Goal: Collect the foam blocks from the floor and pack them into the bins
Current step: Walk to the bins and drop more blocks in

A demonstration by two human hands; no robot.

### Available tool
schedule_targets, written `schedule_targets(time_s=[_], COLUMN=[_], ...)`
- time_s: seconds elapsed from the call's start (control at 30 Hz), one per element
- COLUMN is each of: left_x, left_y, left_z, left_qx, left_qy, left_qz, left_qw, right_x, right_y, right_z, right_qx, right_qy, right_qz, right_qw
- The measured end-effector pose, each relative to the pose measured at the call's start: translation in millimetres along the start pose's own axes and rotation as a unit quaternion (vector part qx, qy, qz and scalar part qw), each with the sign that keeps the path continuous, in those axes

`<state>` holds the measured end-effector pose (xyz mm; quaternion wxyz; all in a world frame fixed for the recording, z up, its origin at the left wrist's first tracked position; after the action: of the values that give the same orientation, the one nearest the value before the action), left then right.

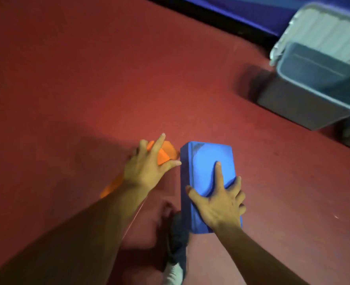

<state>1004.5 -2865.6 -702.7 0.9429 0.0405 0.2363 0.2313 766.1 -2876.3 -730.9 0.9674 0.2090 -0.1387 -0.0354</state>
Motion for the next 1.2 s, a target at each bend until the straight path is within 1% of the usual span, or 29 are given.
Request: schedule_targets(time_s=[0.1, 0.2, 0.37, 0.47, 0.6, 0.73, 0.83, 0.97, 1.1, 1.2], left_x=[-82, -160, -285, -346, -436, -536, -607, -683, -738, -762], left_y=[-77, -148, -226, -266, -321, -390, -450, -519, -577, -612], left_z=[-39, -77, -119, -135, -156, -177, -186, -189, -195, -213], left_qx=[0.014, 0.027, 0.060, 0.071, 0.097, 0.095, 0.076, 0.050, 0.034, 0.025], left_qy=[-0.009, 0.006, 0.017, 0.017, 0.025, 0.055, 0.094, 0.120, 0.116, 0.108], left_qz=[-0.050, -0.081, -0.140, -0.156, -0.172, -0.197, -0.195, -0.169, -0.155, -0.150], left_qw=[0.999, 0.996, 0.988, 0.985, 0.980, 0.974, 0.973, 0.977, 0.980, 0.982], right_x=[-43, -77, -132, -160, -196, -234, -257, -274, -284, -289], right_y=[-77, -152, -239, -284, -351, -432, -500, -575, -640, -683], right_z=[40, 76, 133, 165, 210, 264, 313, 380, 428, 441], right_qx=[-0.010, -0.021, -0.038, -0.046, -0.067, -0.093, -0.106, -0.124, -0.140, -0.137], right_qy=[-0.020, -0.040, -0.069, -0.094, -0.128, -0.159, -0.176, -0.159, -0.162, -0.155], right_qz=[-0.056, -0.085, -0.155, -0.188, -0.211, -0.231, -0.228, -0.214, -0.217, -0.224], right_qw=[0.998, 0.995, 0.985, 0.977, 0.967, 0.955, 0.952, 0.956, 0.952, 0.952])
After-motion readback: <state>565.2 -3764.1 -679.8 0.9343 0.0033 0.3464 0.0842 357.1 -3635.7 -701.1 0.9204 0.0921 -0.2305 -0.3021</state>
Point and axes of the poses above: each hand's wrist, its own y-axis away from the middle knuckle, its own z-axis out of the back of the hand, x = y × z, the point moved 8 cm from there along -y, towards the middle knuckle, and after that the axes turned 7 degrees about y, right-handed, at the moved point
